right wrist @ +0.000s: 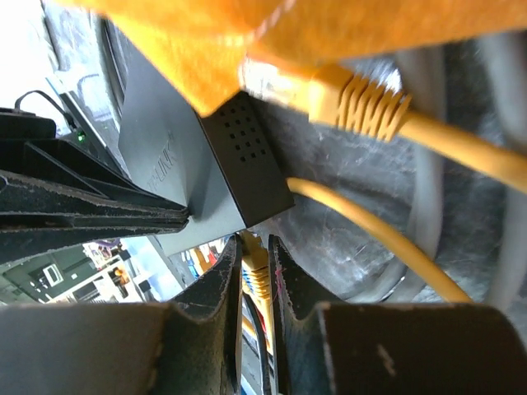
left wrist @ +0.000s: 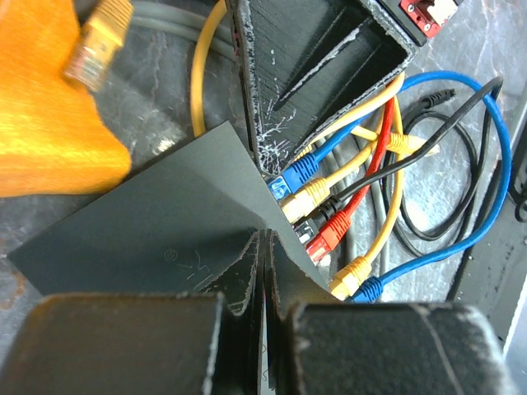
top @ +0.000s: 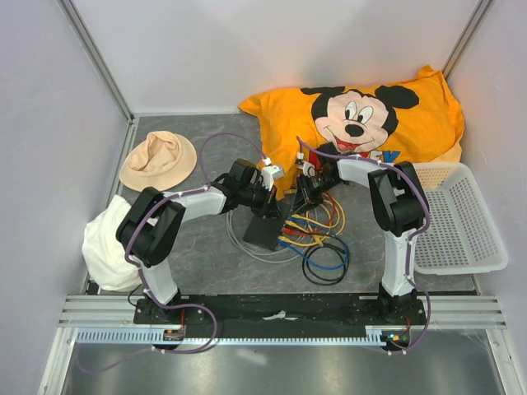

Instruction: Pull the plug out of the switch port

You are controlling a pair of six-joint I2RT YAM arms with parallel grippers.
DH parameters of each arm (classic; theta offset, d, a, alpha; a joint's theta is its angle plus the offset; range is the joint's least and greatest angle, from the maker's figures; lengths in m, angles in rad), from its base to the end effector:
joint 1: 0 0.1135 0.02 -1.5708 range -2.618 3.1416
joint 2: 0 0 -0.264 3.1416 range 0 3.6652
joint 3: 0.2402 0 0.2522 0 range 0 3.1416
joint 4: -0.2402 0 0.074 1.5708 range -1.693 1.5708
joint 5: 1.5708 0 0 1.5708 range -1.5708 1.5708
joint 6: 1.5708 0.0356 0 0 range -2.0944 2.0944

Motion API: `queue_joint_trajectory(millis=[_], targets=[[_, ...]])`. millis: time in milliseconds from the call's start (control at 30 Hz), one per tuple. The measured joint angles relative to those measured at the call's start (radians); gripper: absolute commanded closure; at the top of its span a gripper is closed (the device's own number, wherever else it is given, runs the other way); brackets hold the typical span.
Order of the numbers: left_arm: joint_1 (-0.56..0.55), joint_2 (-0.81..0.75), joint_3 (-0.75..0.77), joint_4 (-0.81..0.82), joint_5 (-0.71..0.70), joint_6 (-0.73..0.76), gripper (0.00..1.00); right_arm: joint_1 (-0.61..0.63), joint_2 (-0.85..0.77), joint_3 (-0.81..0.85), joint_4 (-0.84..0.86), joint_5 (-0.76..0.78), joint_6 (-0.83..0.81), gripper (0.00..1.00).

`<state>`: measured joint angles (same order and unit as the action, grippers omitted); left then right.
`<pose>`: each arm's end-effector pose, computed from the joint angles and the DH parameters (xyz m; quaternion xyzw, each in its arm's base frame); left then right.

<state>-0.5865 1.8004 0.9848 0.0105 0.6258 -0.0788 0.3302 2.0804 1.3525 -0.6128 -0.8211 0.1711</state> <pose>0.2908 -0.2182 0.1592 0.3330 0.8254 -0.3859 0.2427 0.3643 0.1524 0.1301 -0.1180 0.9043 0.4102 0.0036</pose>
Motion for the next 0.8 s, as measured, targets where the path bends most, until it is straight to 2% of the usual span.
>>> queue_joint_trajectory(millis=[167, 300, 400, 500, 633, 800], targets=[[0.000, 0.007, 0.010, 0.001, -0.013, 0.005, 0.98, -0.008, 0.006, 0.009, -0.004, 0.006, -0.005, 1.00], [-0.002, 0.013, 0.012, 0.012, -0.012, 0.005, 0.98, -0.021, -0.053, -0.077, 0.049, 0.012, -0.016, 1.00], [-0.004, 0.016, 0.017, 0.014, -0.013, 0.005, 0.98, -0.046, -0.101, -0.151, 0.045, 0.075, -0.053, 1.00], [-0.004, 0.021, 0.020, 0.016, -0.013, 0.005, 0.98, -0.072, -0.102, -0.172, 0.038, 0.063, -0.069, 1.00], [-0.004, 0.021, 0.023, 0.015, -0.014, 0.005, 0.98, -0.085, -0.097, -0.144, 0.014, 0.068, -0.100, 1.00], [-0.004, 0.021, 0.024, 0.015, -0.014, 0.005, 0.98, -0.124, -0.091, 0.020, -0.053, 0.052, -0.171, 1.00]])
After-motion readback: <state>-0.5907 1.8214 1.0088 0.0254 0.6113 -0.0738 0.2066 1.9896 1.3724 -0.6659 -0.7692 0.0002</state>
